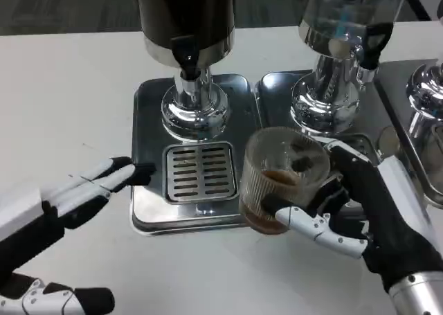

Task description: Grasp the cup under the faucet to collect the drink, then remove the cup.

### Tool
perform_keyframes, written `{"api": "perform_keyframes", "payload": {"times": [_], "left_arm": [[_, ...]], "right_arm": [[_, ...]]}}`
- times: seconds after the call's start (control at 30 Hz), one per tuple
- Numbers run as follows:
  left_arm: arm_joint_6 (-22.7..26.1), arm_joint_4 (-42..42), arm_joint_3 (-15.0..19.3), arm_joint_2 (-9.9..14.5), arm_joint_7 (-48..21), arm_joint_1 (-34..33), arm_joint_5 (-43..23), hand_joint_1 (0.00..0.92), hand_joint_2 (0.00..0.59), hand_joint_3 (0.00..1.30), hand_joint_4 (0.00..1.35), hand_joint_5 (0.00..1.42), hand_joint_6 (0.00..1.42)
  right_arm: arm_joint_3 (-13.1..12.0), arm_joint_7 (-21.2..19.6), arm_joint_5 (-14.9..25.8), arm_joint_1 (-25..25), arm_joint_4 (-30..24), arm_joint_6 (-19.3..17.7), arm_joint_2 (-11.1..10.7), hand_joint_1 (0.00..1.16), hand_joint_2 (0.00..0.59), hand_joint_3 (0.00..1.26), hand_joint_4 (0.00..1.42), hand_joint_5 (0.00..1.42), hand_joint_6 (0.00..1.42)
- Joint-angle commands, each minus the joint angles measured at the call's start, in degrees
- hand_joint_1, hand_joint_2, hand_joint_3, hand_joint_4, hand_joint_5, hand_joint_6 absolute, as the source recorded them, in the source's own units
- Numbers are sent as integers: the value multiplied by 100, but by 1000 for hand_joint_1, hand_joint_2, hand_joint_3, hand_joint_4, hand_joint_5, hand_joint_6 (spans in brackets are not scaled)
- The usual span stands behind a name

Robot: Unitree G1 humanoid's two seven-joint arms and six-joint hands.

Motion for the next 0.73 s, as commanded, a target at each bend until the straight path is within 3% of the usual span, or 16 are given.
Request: {"api": "perform_keyframes", "payload": {"times": [0.03,0.73], "left_arm": [[-17,-57,-13,140,100,82,57,0,101,16,0,0,72],[53,-251,-74,67,275,249,196,0,90,4,0,0,71]], "right_arm": [[-61,-24,74,-83,-236,-136,5,667,268,453,610,748,864],[-149,-20,93,-95,-272,-125,9,679,260,465,616,764,864]]}}
